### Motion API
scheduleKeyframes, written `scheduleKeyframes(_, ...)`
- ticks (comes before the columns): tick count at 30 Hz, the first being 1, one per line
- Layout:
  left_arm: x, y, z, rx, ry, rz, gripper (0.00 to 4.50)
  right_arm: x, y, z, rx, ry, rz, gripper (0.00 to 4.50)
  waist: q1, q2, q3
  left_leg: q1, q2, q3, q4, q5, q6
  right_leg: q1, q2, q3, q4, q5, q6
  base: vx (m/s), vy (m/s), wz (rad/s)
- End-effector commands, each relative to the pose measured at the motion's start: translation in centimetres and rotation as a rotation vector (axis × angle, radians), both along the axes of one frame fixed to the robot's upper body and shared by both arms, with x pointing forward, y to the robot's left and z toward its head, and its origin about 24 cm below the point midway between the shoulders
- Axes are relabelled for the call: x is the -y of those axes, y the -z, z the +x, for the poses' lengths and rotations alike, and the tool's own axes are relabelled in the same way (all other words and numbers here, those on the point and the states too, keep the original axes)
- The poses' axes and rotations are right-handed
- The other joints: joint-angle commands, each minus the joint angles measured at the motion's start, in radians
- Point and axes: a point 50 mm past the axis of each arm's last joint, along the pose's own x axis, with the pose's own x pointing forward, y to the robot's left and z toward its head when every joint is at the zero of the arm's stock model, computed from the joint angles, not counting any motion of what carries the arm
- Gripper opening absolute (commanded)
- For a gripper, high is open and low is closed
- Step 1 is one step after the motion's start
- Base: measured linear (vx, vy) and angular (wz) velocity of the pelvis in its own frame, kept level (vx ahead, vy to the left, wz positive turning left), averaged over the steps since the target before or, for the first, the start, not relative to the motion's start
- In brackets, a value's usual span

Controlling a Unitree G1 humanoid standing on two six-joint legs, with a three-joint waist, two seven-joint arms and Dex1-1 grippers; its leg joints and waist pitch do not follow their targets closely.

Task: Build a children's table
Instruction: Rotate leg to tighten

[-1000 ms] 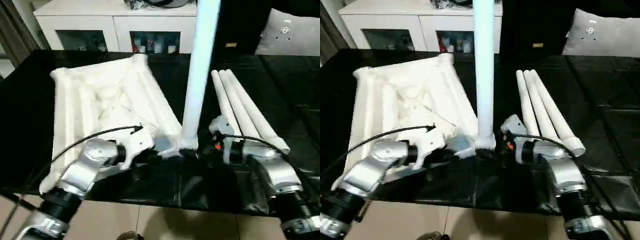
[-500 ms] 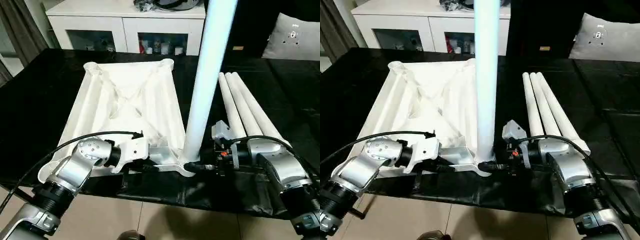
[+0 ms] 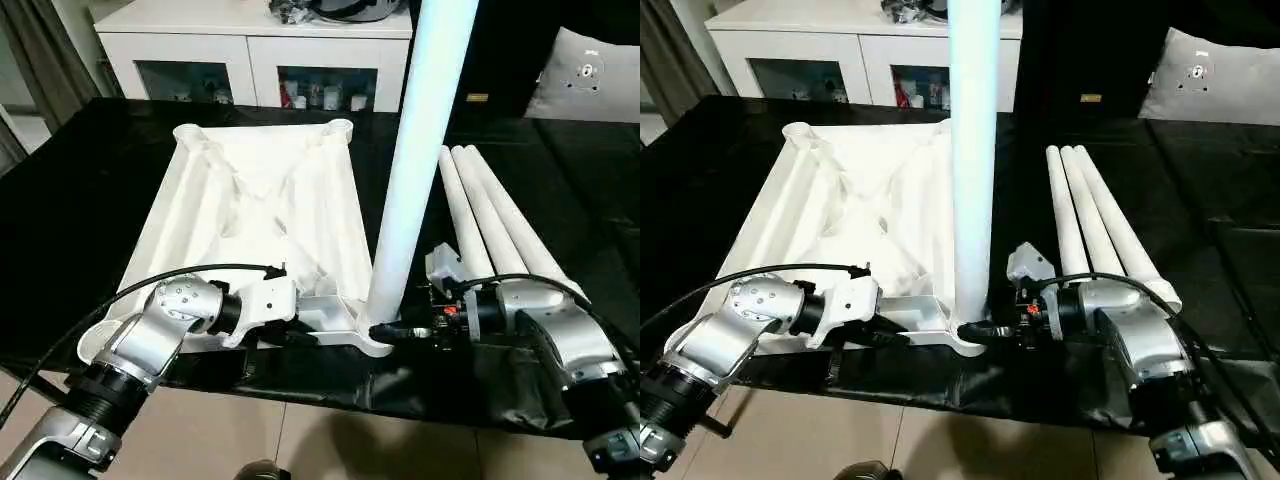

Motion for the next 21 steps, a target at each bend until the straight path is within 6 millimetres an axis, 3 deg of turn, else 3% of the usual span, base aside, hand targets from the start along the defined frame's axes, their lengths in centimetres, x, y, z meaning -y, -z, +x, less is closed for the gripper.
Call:
scheduleKeyframes(1,1.5,0.2,-0.1,-0.047,-0.102,-0.061,0.0,-1.7,0.7,-0.3,-0.034,0.043,0.009,2.66,-0.003,0.0,-0.063,0.016,0.06,-0.017,-0.064,-0.13,0.053,0.04,-0.085,0.041,-0.065,-0.046,-0.236,0.0,0.0,0.0)
scheduleKeyframes(3,2.5,0.2,0.1,-0.07,-0.195,-0.109,0.0,-2.6,1.1,0.1,-0.024,0.137,0.004,2.66,-0.01,-0.006,-0.056,0.019,0.06,-0.018,-0.07,-0.166,0.037,0.038,-0.085,0.042,-0.072,-0.1,-0.234,0.0,0.0,0.0)
scheduleKeyframes(4,3.0,0.2,0.2,-0.073,-0.23,-0.125,0.0,-3.1,1.2,0.5,-0.015,0.192,0.009,2.66,-0.014,-0.005,-0.05,0.02,0.056,-0.017,-0.073,-0.205,0.024,0.035,-0.086,0.044,-0.081,-0.178,-0.223,0.0,0.0,0.0)
scheduleKeyframes(5,3.2,0.2,0.2,-0.075,-0.251,-0.135,0.0,-3.4,1.3,0.7,-0.01,0.225,0.013,2.65,-0.02,-0.009,-0.046,0.019,0.053,-0.02,-0.078,-0.234,0.006,0.039,-0.09,0.045,-0.089,-0.268,-0.2,0.0,0.0,0.0)
scheduleKeyframes(6,3.3,0.2,0.2,-0.075,-0.254,-0.136,0.0,-3.4,1.3,0.7,-0.009,0.229,0.013,2.65,-0.024,-0.009,-0.045,0.021,0.053,-0.021,-0.081,-0.247,-0.002,0.039,-0.09,0.046,-0.091,-0.301,-0.188,0.0,0.0,0.0)
scheduleKeyframes(8,5.0,0.2,0.5,-0.076,-0.358,-0.178,0.0,-5.0,1.6,1.7,-0.019,0.414,0.046,2.65,-0.045,-0.011,-0.038,0.025,0.049,-0.022,-0.085,-0.281,-0.015,0.032,-0.089,0.05,-0.102,-0.383,-0.161,0.0,0.0,0.0)
scheduleKeyframes(11,6.1,0.3,1.0,-0.058,-0.445,-0.181,0.0,-5.9,2.0,2.1,-0.007,0.52,0.031,2.65,-0.058,-0.01,-0.041,0.021,0.048,-0.022,-0.085,-0.249,-0.011,0.033,-0.083,0.052,-0.102,-0.337,-0.149,0.0,0.0,0.0)
scheduleKeyframes(15,7.0,0.5,1.5,-0.045,-0.541,-0.169,0.0,-6.5,2.3,2.5,0.025,0.621,0.013,2.65,-0.06,-0.006,-0.044,0.02,0.046,-0.021,-0.084,-0.221,0.002,0.035,-0.082,0.051,-0.102,-0.285,-0.146,0.0,0.0,0.0)
scheduleKeyframes(16,7.1,0.5,1.5,-0.04,-0.542,-0.164,0.0,-6.6,2.3,2.4,0.024,0.619,0.038,3.35,-0.058,-0.009,-0.047,0.02,0.046,-0.021,-0.084,-0.207,0.008,0.037,-0.082,0.051,-0.101,-0.259,-0.145,0.0,0.0,0.0)
scheduleKeyframes(19,7.3,0.2,1.3,-0.033,-0.517,-0.168,0.0,-6.3,2.1,2.0,0.038,0.607,0.072,3.35,-0.056,-0.004,-0.049,0.017,0.048,-0.02,-0.083,-0.178,0.025,0.04,-0.081,0.049,-0.097,-0.186,-0.154,0.0,0.0,0.0)
scheduleKeyframes(21,7.2,0.1,1.2,-0.027,-0.501,-0.169,0.0,-5.9,2.0,1.9,0.048,0.595,0.077,3.64,-0.056,-0.005,-0.051,0.016,0.048,-0.02,-0.083,-0.159,0.034,0.043,-0.08,0.047,-0.094,-0.14,-0.162,0.0,0.0,0.0)
